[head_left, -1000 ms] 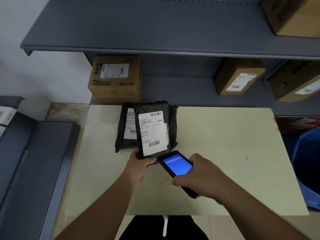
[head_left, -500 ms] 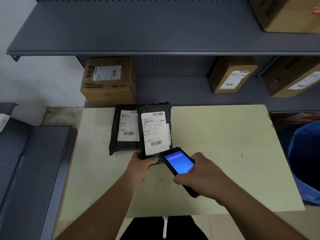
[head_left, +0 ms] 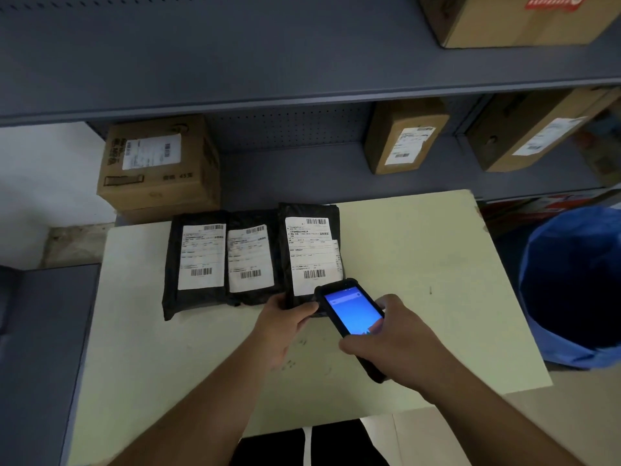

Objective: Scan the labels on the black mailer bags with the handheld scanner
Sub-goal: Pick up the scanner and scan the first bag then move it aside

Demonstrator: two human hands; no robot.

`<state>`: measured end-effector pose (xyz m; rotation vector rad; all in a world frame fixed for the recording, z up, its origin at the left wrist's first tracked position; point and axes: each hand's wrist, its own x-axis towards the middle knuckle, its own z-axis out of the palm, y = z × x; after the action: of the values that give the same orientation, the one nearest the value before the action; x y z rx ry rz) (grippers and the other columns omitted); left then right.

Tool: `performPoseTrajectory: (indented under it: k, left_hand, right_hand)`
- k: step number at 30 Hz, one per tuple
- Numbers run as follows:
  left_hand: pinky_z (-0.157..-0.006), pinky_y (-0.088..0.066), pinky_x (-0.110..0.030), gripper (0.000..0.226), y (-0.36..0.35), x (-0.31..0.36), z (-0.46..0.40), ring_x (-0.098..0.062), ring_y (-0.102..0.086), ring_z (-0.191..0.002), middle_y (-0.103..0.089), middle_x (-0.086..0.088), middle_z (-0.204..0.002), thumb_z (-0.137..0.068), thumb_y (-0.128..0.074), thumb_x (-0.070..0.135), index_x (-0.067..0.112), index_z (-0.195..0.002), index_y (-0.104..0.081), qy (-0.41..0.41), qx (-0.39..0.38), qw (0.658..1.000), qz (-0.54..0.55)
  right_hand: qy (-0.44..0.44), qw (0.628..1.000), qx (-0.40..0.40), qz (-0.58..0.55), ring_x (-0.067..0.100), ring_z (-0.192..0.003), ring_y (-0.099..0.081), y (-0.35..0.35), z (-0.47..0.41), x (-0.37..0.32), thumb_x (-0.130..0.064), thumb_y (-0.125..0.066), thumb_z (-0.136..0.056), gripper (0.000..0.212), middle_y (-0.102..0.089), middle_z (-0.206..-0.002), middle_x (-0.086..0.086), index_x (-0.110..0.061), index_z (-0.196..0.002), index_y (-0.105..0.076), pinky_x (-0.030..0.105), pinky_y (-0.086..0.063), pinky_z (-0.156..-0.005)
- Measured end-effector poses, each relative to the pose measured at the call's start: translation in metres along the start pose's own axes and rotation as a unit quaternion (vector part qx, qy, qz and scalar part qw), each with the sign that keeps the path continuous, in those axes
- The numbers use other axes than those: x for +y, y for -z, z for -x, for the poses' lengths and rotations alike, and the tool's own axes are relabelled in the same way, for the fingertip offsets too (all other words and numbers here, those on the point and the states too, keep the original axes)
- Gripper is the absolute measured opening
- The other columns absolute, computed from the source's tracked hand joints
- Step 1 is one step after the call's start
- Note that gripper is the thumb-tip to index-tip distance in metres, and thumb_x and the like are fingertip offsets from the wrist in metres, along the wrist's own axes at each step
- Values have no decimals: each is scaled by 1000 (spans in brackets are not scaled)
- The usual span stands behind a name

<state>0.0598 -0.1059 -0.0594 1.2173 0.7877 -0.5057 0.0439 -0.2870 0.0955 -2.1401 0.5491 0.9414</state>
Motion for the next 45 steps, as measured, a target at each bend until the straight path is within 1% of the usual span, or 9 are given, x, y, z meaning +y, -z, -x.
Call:
performPoseTrajectory:
  k: [5, 15, 19, 23, 25, 29, 33, 38, 45]
  left_hand:
    - [-90, -59, -26, 27, -34, -7, -16, -15, -79, -100, -82, -5, -108, -84, -82, 4, 14, -108, -75, 14, -18, 999, -28]
    - [-82, -58, -17, 29, -96, -19, -42, -10, -78, -101, -83, -1, -108, -84, -82, 14, 10, -112, -79, 27, -60, 994, -82]
    - [-74, -58, -12, 13, -120, -22, -53, -6, -77, -94, -84, 2, -101, -88, -79, 14, 15, -102, -79, 42, -49, 992, -106]
    - [-83, -58, -25, 9, -145, -22, -63, -17, -75, -92, -81, -7, -100, -90, -76, 19, 13, -97, -76, 56, -31, 986, -156]
    - [-83, -56, -34, 25, -157, -22, -65, -23, -71, -90, -81, -12, -102, -83, -77, 29, 10, -100, -76, 51, -25, 982, -178]
    - [-90, -55, -41, 32, -184, -12, -63, -30, -69, -97, -70, -5, -101, -87, -71, 19, 13, -116, -60, 54, -20, 991, -120]
    - [-92, -58, -42, 82, -204, -8, -78, -34, -71, -111, -70, -12, -126, -69, -87, 22, 18, -141, -49, 62, -57, 988, -130]
    - [-95, -60, -47, 68, -224, -9, -90, -33, -72, -109, -70, -9, -125, -80, -85, 13, 21, -137, -49, 67, -52, 982, -166]
    - [-94, -61, -53, 52, -247, -27, -113, -29, -76, -96, -79, -2, -105, -63, -77, 28, 21, -113, -65, 37, -34, 971, -234]
  right_hand:
    - [-18, 1000, 6, -11, 16, -61, -62, 22, -7, 19, -29, -80, -78, 48, -65, -79, -4, -25, -110, -44, 31, -50, -60]
    - [-45, 999, 29, -7, 20, -78, -78, 54, -16, 49, -33, -79, -75, 49, -70, -94, -1, -32, -106, -41, 41, -64, -80]
    - [-51, 998, 34, -25, 21, -78, -79, 66, -20, 56, -32, -79, -74, 49, -70, -100, -2, -34, -101, -38, 40, -65, -79]
    - [-58, 997, 34, -38, 20, -76, -79, 75, -26, 65, -34, -78, -73, 49, -68, -103, -3, -36, -101, -38, 39, -64, -79]
    - [-59, 997, 35, -47, 20, -72, -78, 78, -30, 71, -35, -77, -71, 49, -69, -101, -3, -37, -102, -40, 40, -63, -79]
    - [-59, 995, 47, -71, 4, -66, -71, 83, -40, 82, -34, -80, -75, 56, -68, -99, -6, -35, -116, -41, 24, -56, -67]
    - [-59, 992, 60, -89, 0, -48, -61, 87, -51, 92, -33, -81, -76, 56, -68, -97, -4, -33, -117, -43, 19, -50, -56]
    - [-77, 989, 76, -98, 1, -50, -61, 95, -64, 104, -32, -82, -77, 57, -66, -100, -2, -34, -115, -39, 9, -45, -44]
    - [-96, 983, 112, -106, 4, -65, -65, 107, -75, 113, -32, -82, -78, 56, -66, -101, -1, -34, -113, -40, 12, -42, -44]
